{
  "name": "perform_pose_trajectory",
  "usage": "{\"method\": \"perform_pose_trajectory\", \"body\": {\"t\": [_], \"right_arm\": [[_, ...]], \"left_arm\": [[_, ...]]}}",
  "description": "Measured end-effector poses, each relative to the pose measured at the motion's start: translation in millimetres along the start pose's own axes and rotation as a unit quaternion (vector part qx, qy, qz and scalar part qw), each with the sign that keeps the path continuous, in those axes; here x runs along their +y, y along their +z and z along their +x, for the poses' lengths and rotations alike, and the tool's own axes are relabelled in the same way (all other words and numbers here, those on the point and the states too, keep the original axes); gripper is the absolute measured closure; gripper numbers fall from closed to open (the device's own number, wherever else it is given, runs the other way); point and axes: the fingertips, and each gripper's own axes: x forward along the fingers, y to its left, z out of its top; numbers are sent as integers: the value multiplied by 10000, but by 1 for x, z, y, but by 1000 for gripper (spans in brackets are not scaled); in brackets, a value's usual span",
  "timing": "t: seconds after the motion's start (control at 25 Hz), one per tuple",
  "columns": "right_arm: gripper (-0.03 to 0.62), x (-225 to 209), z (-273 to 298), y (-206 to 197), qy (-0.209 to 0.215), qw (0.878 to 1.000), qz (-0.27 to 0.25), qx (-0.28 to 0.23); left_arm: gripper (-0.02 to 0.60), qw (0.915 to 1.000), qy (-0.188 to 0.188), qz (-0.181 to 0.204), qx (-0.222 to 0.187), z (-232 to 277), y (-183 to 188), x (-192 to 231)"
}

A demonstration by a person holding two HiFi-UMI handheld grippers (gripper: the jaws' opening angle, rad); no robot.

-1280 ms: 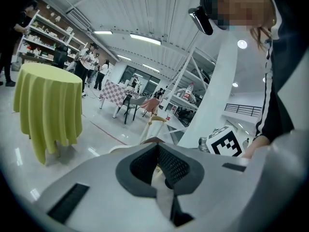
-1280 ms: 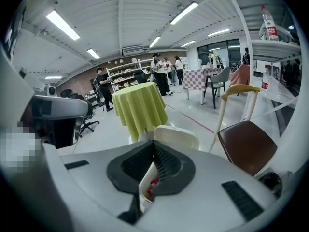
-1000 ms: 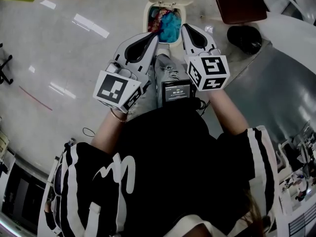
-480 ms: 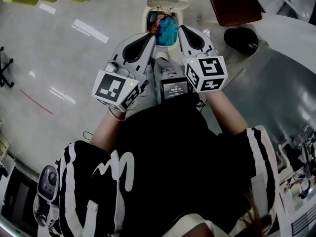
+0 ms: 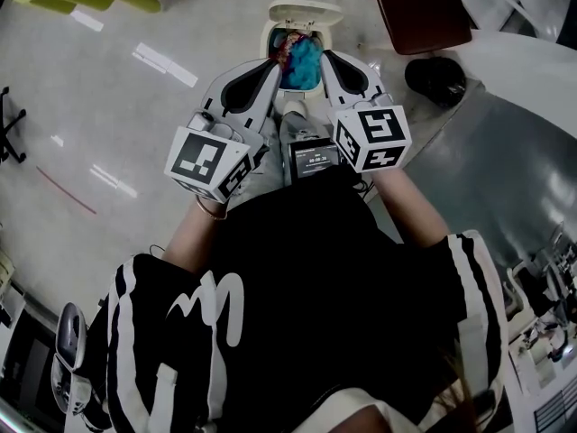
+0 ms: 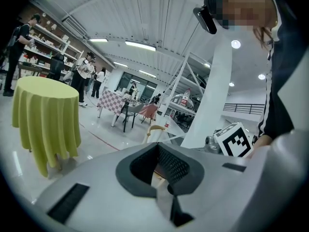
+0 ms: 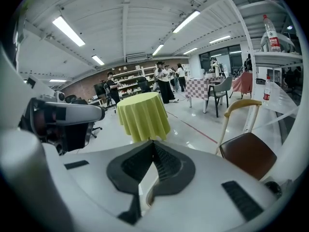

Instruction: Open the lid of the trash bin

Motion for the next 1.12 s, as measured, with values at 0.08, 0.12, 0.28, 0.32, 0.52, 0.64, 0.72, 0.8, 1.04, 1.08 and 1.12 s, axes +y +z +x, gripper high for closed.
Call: {"method": "perform_pose_trajectory", "body": {"t": [0.08, 0.12, 0.28, 0.32, 0.52, 0.64, 0.72, 0.8, 1.04, 1.08, 1.12], "right_arm": [[591, 2, -3, 4, 8, 10000, -12, -40], [591, 3, -4, 6, 11, 10000, -6, -62], [591, 7, -7, 16, 25, 9999, -11, -153], [591, 8, -7, 18, 32, 9998, -17, -179], [591, 14, -12, 28, 41, 9996, -26, -288], [591, 17, -15, 32, 38, 9994, -45, -338], [591, 19, -18, 34, 53, 9993, -45, -366], [591, 22, -20, 37, 72, 9992, -49, -395], [591, 27, -26, 49, 112, 9985, -104, -527], [591, 28, -27, 52, 120, 9983, -122, -552], [591, 30, -29, 54, 124, 9981, -144, -580]], "left_arm": [[574, 10000, -1, 17, -24, -2, 4, -1], [574, 10000, -5, 30, -33, -2, 5, -2], [574, 9999, -12, 79, -80, -5, 13, -2], [574, 9999, -14, 93, -92, -6, 15, -2], [574, 9997, -47, 179, -151, -11, 24, -4], [574, 9996, -65, 220, -190, -13, 28, -6], [574, 9995, -75, 238, -209, -14, 31, -8], [574, 9993, -87, 265, -232, -16, 34, -8], [574, 9989, -131, 361, -281, -19, 45, -13], [574, 9987, -141, 394, -290, -21, 47, -13], [574, 9985, -147, 431, -305, -23, 49, -14]]}}
